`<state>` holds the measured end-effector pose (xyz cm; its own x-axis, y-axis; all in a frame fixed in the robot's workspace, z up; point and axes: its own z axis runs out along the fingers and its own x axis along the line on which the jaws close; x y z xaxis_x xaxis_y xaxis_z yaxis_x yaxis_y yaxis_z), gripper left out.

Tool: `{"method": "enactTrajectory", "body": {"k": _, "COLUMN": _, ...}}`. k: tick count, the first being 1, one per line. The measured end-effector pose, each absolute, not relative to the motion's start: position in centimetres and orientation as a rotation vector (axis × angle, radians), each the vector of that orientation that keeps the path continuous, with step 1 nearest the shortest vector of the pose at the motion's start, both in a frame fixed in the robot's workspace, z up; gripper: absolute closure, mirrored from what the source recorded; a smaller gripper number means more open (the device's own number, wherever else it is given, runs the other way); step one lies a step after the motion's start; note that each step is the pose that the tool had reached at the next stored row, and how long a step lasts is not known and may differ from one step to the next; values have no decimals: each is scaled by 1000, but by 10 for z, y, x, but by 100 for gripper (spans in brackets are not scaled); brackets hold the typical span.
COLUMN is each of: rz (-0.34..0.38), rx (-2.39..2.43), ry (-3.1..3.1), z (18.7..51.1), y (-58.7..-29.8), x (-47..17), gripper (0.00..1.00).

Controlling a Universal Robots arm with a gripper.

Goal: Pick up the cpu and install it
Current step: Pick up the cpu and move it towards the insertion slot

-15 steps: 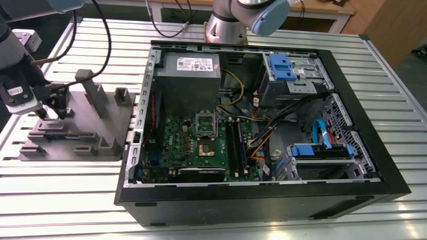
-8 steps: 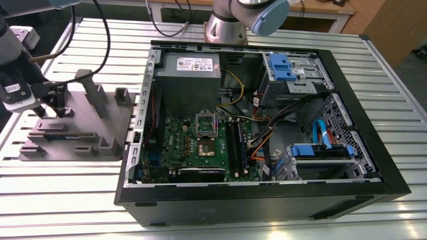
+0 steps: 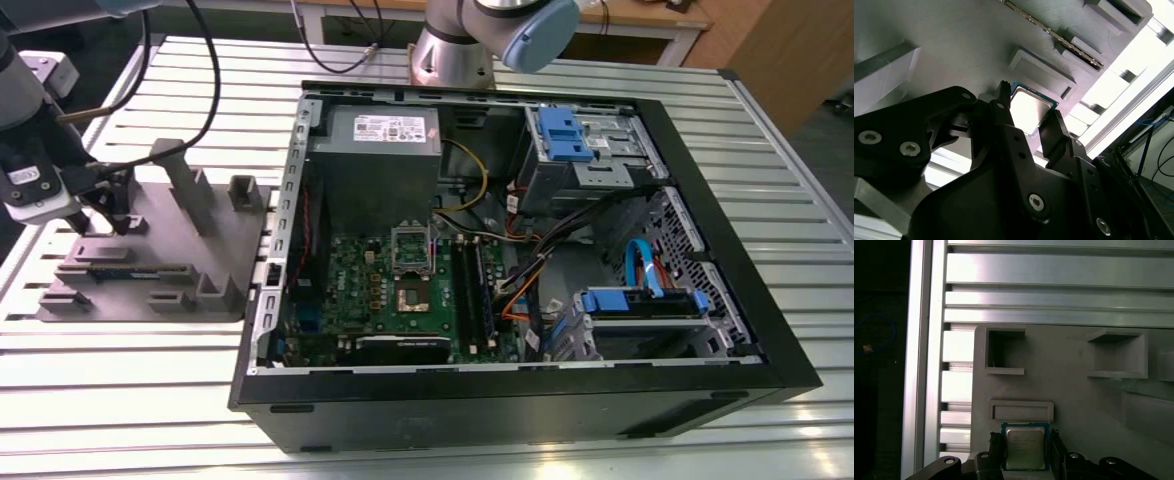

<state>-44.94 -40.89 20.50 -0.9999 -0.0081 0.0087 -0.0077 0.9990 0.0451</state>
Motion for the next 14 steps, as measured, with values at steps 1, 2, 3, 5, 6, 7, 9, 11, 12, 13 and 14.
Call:
{"method": "enactTrajectory", "body": {"k": 1, "rz": -71, "rx": 12, "ry": -3132, "z": 205, "y": -409, "x": -449, "gripper": 53}}
{"method": "enactTrajectory", "body": {"k": 2, "rz": -71, "rx": 12, "ry": -3132, "z": 205, "y": -409, "x": -449, "gripper": 53}}
{"method": "enactTrajectory", "body": {"k": 3, "rz": -71, "rx": 12, "ry": -3132, "z": 206, "y": -409, "x": -449, "gripper": 53}}
{"method": "enactTrajectory", "body": {"k": 5, "rz": -71, "rx": 12, "ry": -3132, "z": 206, "y": -409, "x": -449, "gripper": 53}}
{"method": "enactTrajectory", "body": {"k": 6, "rz": -71, "rx": 12, "ry": -3132, "z": 206, "y": -409, "x": -449, "gripper": 53}}
{"method": "enactTrajectory", "body": {"k": 7, "rz": -71, "rx": 12, "ry": -3132, "z": 206, "y": -409, "x": -449, "gripper": 53}}
{"method": "enactTrajectory", "body": {"k": 9, "rz": -71, "rx": 12, "ry": -3132, "z": 207, "y": -409, "x": -449, "gripper": 53}}
{"method": "enactTrajectory", "body": {"k": 11, "rz": -71, "rx": 12, "ry": -3132, "z": 207, "y": -409, "x": -449, "gripper": 53}}
{"method": "enactTrajectory", "body": {"k": 12, "rz": -71, "rx": 12, "ry": -3132, "z": 207, "y": -409, "x": -449, "gripper": 53}}
{"method": "enactTrajectory", "body": {"k": 13, "rz": -71, "rx": 12, "ry": -3132, "z": 208, "y": -409, "x": -449, "gripper": 53}}
{"method": "enactTrajectory", "body": {"k": 14, "rz": -71, "rx": 12, "ry": -3132, "z": 208, "y": -409, "x": -449, "gripper": 53}}
